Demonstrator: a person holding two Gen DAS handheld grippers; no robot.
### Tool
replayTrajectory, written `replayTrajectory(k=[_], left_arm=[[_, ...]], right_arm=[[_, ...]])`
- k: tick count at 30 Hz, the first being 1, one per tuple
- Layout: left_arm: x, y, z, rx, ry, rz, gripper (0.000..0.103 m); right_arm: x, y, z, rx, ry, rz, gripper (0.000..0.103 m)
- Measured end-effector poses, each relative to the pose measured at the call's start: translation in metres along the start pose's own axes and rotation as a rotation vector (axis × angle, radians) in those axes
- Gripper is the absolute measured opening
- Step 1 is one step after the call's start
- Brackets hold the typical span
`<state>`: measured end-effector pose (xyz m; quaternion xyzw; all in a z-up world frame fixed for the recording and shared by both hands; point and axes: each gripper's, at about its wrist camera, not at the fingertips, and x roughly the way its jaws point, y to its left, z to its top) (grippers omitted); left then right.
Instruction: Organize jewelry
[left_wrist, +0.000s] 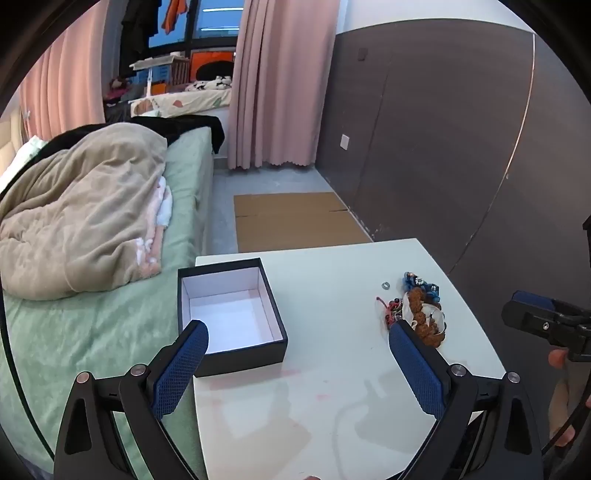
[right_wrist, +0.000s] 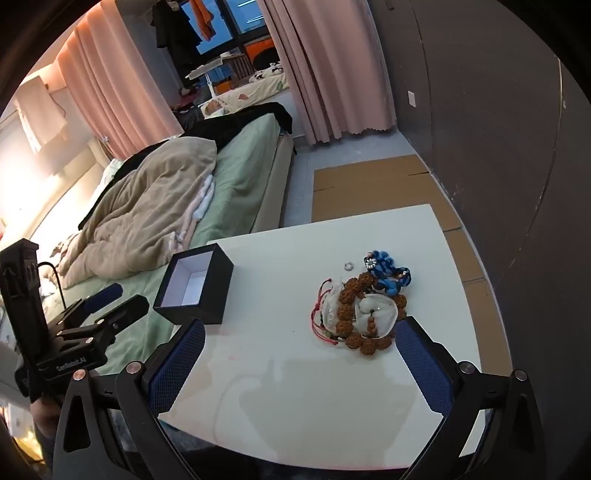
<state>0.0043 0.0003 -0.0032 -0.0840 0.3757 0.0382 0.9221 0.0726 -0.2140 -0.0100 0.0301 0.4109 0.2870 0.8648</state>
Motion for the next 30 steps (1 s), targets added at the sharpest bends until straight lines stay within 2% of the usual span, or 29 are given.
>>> replayTrajectory(k=[1, 5, 7, 24, 30], left_arm=[[-0.005, 0.000, -0.002, -0.003, -0.055, -0.008, 0.098], [-0.012, 0.002, -0.001, -0.016, -0.071, -0.028, 0.098], [-0.016, 0.002, -0.001, -0.009, -0.074, -0.032, 0.098], [-0.011, 0.005, -0.002, -0.018, -0.071, -0.033, 0.097], [-0.013, 0.005, -0.003, -0.018, -0.072, -0.041, 0.097]], right_arm=[[0.000, 0.000, 0.000, 0.000, -0.002, -0.001, 0.103], [0.000, 0.002, 0.000, -0.016, -0.002, -0.012, 0.103], [0.002, -0.008, 0.009, -0.013, 0.002, -0.007, 0.103], [0.007, -0.006, 0.006, -0.048, -0.032, -0.089, 0.103], [0.004, -0.005, 0.006, -0.053, -0.050, -0.089, 0.103]])
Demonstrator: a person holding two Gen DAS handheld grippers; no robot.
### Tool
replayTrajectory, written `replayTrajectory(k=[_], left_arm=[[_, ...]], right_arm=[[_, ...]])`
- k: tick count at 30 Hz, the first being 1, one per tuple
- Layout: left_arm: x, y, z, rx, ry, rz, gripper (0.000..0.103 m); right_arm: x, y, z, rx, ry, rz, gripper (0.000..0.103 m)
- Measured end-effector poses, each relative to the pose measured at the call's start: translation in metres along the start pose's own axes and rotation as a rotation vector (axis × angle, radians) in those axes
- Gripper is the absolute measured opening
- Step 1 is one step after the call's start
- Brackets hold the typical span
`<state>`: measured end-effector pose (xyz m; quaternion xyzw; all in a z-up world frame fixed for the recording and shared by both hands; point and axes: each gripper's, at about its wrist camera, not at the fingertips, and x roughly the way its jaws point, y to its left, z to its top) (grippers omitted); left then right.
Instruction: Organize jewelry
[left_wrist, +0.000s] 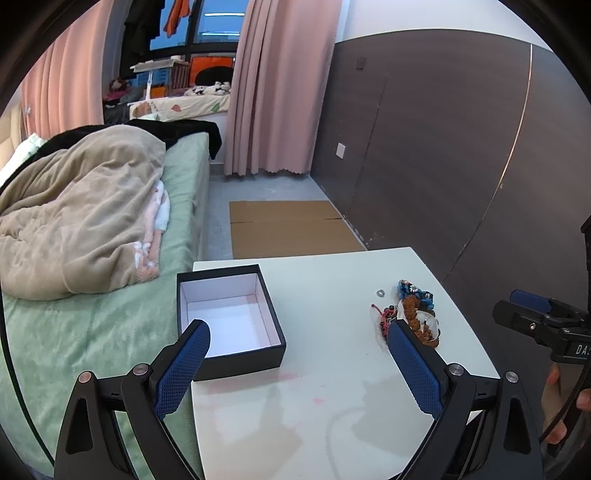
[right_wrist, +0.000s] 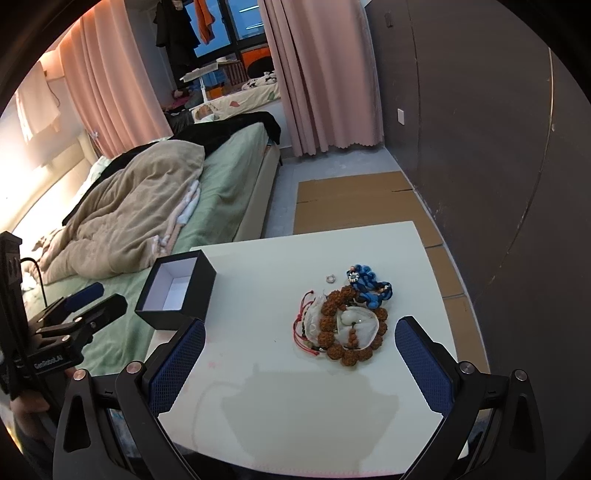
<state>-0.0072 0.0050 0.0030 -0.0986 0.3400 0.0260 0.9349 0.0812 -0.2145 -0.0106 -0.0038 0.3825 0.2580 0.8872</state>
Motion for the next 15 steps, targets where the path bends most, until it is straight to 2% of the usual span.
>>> replayTrajectory(k=[15], left_arm=[[-0.0004, -0.0022, 0.0001, 0.004, -0.001, -0.003, 0.097]], right_arm=[[-0.0024, 0.0037, -0.0009, -0.025, -0.005, -0.017, 0.103]])
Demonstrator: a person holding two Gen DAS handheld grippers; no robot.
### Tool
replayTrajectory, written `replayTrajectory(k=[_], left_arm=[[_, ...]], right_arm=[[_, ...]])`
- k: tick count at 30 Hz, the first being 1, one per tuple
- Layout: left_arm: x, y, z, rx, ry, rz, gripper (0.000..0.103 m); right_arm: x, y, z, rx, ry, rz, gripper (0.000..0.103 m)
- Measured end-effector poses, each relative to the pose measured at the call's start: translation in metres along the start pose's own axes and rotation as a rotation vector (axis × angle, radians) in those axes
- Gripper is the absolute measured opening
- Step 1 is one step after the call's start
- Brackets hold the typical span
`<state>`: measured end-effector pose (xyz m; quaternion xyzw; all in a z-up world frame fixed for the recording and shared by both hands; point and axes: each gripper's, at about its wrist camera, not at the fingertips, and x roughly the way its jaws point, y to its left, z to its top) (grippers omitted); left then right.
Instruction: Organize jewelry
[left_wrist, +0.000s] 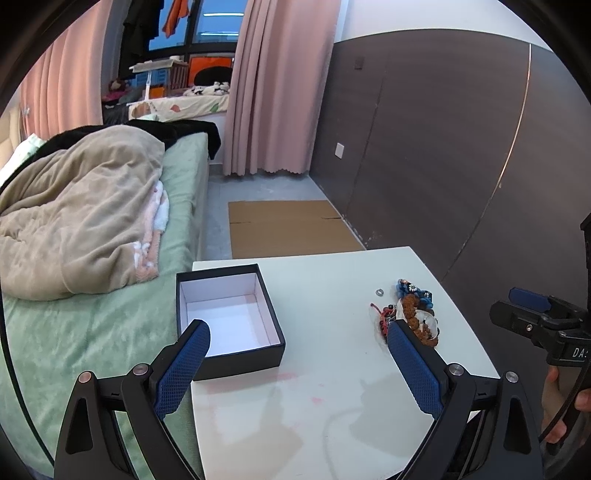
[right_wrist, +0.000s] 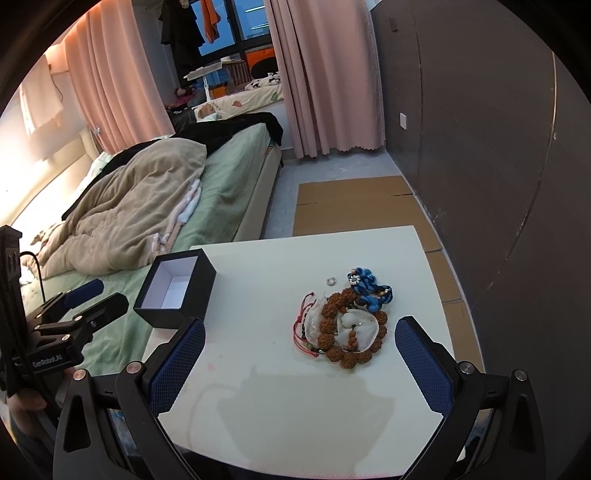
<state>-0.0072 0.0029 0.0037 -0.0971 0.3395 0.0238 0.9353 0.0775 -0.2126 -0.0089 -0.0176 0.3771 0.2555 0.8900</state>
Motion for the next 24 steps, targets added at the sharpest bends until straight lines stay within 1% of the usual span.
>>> replayTrajectory(k=[24], left_arm=[[0.0012, 0.0019, -0.0003, 0.001, 0.004, -0.001, 0.097]], right_arm=[[0.0007, 0.0039, 0.0000, -0.008, 0.007, 0.001, 0.103]])
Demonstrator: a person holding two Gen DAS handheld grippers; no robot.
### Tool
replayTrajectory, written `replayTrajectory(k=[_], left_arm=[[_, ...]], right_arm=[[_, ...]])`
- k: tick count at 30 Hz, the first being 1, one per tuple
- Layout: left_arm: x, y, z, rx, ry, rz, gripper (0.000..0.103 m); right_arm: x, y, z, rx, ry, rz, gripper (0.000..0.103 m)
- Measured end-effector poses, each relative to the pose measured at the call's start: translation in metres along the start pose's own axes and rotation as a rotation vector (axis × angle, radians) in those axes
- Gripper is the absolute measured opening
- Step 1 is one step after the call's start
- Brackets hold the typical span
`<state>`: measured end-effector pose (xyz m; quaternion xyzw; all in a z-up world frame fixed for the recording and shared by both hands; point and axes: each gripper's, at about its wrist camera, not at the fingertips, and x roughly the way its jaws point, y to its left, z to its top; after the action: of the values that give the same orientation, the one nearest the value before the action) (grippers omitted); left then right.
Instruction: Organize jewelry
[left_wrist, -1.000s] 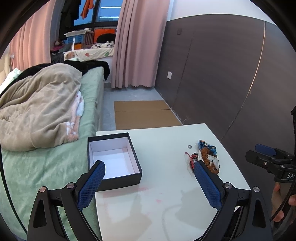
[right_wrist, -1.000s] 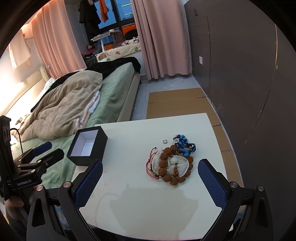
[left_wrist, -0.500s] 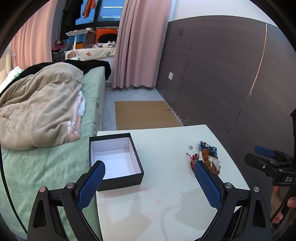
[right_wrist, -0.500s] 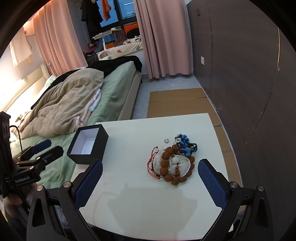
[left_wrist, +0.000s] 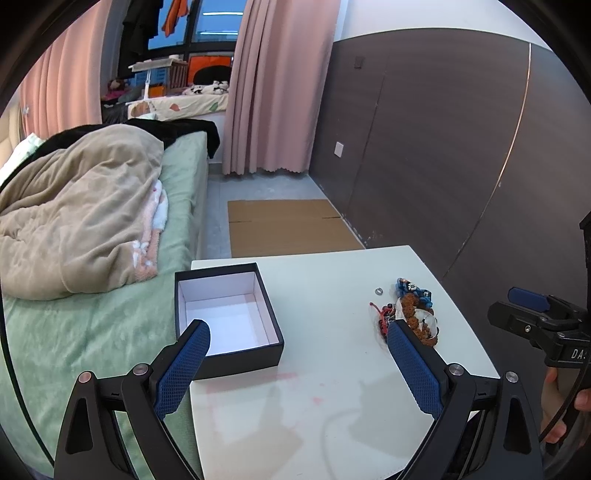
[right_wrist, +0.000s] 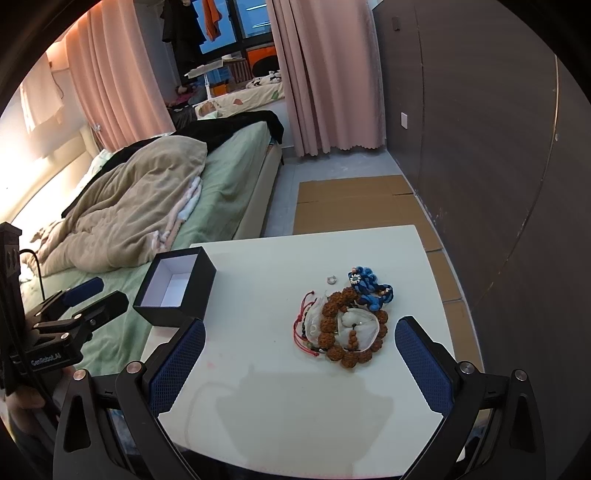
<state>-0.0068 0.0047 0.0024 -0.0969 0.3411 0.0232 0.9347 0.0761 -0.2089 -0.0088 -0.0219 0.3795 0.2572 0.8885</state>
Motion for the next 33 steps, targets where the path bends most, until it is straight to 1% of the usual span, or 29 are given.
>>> replayTrajectory(k=[10, 17, 21, 25, 29, 33], left_arm=[[0.000, -0.001, 0.000, -0.004, -0.002, 0.003, 0.097], [0.001, 0.000, 0.000, -0.005, -0.003, 0.003, 0.097], [0.008, -0.003, 0.003, 0.000, 0.006, 0.000, 0.097], [0.016, -0.011, 0.006, 0.010, 0.014, -0.013, 0.097], [0.028, -0.020, 0.010, 0.018, 0.032, -0.027, 0.097], [0.043, -0.034, 0.013, 0.043, 0.053, -0.044, 0.097]], right_arm=[[0.000, 0.000, 0.001, 0.005, 0.000, 0.005, 0.103], [-0.002, -0.004, 0.006, 0.033, -0.001, 0.042, 0.103], [-0.002, -0.011, 0.008, 0.054, -0.004, 0.036, 0.103], [0.002, -0.025, 0.010, 0.105, 0.002, 0.042, 0.103], [0.012, -0.040, 0.013, 0.151, 0.030, 0.020, 0.103], [0.022, -0.057, 0.015, 0.221, 0.054, 0.048, 0.103]])
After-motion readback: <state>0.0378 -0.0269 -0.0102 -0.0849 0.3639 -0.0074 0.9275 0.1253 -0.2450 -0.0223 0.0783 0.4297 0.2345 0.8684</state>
